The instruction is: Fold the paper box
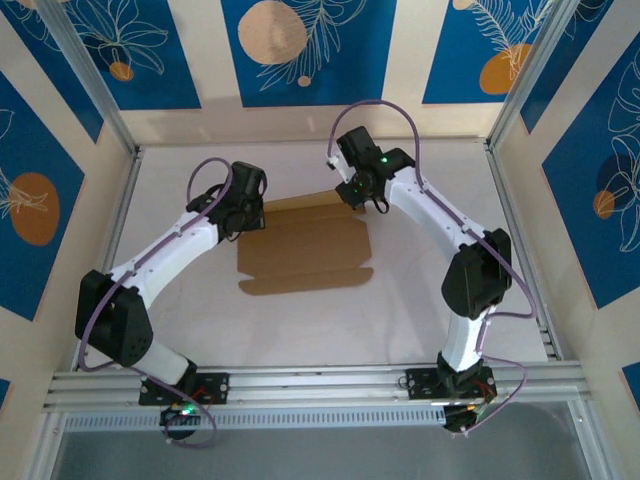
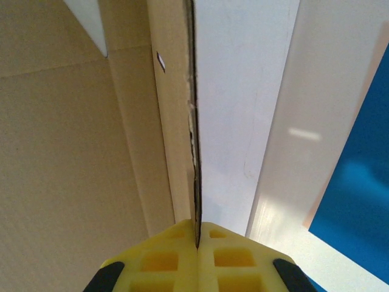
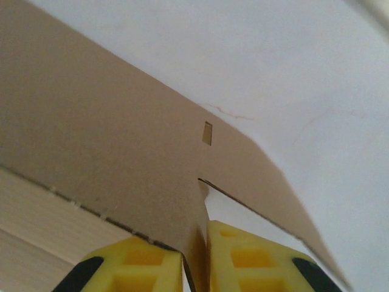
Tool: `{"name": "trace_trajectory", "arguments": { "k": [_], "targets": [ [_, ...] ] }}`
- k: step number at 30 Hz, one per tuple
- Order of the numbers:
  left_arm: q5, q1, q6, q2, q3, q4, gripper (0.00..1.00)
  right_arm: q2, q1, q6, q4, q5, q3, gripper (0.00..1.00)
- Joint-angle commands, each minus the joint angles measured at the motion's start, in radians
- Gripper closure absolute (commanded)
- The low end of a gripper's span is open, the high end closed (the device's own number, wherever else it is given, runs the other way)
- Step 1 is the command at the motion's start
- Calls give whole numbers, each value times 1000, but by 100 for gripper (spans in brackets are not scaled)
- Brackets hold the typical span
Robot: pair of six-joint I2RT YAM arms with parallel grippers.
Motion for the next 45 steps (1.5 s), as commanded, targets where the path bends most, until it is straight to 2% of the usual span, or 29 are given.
{"name": "trace_trajectory", "arguments": {
  "k": [1,3,5,8,10,15,20,28,35,41,45],
  "targets": [
    [40,0,16,12,-4,-9,100,65,-23,304,-186,-90,135,78],
    [40,1,15,12,-6,-6,100,88,-53,412,-228,-188,170,75],
    [40,-2,15,12,-5,-5,100,71,-72,504,-198,-279,147,71],
    [38,-3,16,14,-4,-6,100,13,-78,576,-116,-334,82,71],
    [36,-5,15,12,-3,-8,100,-12,-79,586,-100,-318,66,71],
    [29,-4,17,10,-1,-14,100,-22,-74,506,-124,-232,38,69],
    [6,-5,12,4,10,-60,100,-81,-78,430,-76,-153,-77,66],
    [-15,-5,14,19,56,-109,100,-145,-100,379,-33,-201,-173,64],
    [-30,-5,16,16,62,-122,100,-164,-101,322,-26,-169,-209,60],
    [-28,-5,14,20,66,-122,100,-174,-82,293,-14,-202,-231,65],
    [-14,-4,21,23,66,-105,100,-164,-56,293,-12,-207,-228,75]
  ]
}}
